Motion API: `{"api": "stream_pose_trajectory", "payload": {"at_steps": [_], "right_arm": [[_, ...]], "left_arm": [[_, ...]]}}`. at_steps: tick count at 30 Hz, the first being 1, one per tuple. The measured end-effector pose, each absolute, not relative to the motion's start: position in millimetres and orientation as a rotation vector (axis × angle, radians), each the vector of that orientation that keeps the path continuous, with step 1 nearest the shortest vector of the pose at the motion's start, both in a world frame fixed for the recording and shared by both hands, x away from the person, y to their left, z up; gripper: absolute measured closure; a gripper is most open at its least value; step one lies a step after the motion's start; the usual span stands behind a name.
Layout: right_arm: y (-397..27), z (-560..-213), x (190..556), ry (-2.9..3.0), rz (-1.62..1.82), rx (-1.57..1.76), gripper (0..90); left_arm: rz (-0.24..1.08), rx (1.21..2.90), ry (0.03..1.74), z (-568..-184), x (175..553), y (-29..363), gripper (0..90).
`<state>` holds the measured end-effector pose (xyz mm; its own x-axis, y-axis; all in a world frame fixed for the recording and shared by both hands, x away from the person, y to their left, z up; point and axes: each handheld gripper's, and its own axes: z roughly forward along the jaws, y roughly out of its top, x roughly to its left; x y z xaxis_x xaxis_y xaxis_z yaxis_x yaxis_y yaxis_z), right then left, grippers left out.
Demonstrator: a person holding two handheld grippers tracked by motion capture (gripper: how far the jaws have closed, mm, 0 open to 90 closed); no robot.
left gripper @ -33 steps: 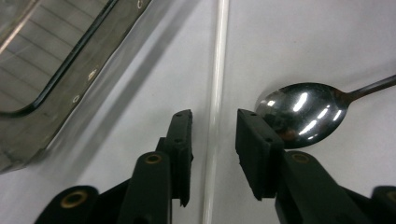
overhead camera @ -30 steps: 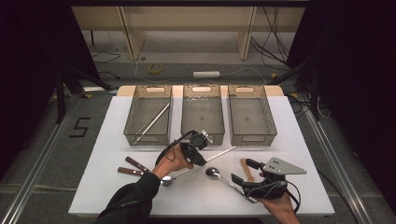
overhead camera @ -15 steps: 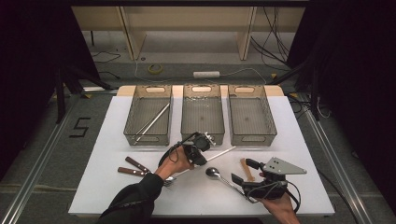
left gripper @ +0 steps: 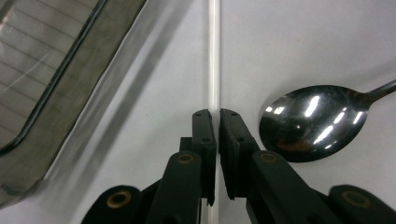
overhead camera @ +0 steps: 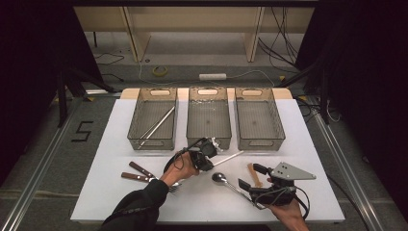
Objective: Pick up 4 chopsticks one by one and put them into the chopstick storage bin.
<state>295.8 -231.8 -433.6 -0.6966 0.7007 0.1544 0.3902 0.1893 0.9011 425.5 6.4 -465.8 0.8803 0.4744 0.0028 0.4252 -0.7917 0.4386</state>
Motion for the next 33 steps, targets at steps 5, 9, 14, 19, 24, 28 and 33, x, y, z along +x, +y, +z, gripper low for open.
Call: {"api": "stream_pose_trajectory", "payload": {"at_steps": [5, 9, 14, 19, 24, 28, 33], "right_arm": [[-232, -434, 296, 2.177, 1.511, 1.036, 22.3], [-232, -434, 296, 2.176, 1.511, 1.036, 22.3], [-232, -433, 295, 2.176, 1.511, 1.036, 22.2], [-232, -433, 295, 2.176, 1.511, 1.035, 22.3], [-232, -433, 295, 2.175, 1.512, 1.036, 22.3], [-232, -433, 295, 2.175, 1.512, 1.034, 22.3], [-232, -433, 295, 2.175, 1.513, 1.034, 22.3]], "left_arm": [[0.150, 2.594, 0.658, -465, 425, 9, 84.7], [0.144, 2.571, 0.654, -461, 424, 12, 84.8], [0.134, 2.536, 0.659, -455, 425, 18, 84.8], [0.124, 2.518, 0.665, -450, 425, 24, 84.8], [0.118, 2.503, 0.668, -447, 425, 28, 84.8], [0.121, 2.485, 0.677, -441, 424, 31, 84.8], [0.114, 2.468, 0.672, -431, 423, 38, 84.8]]}}
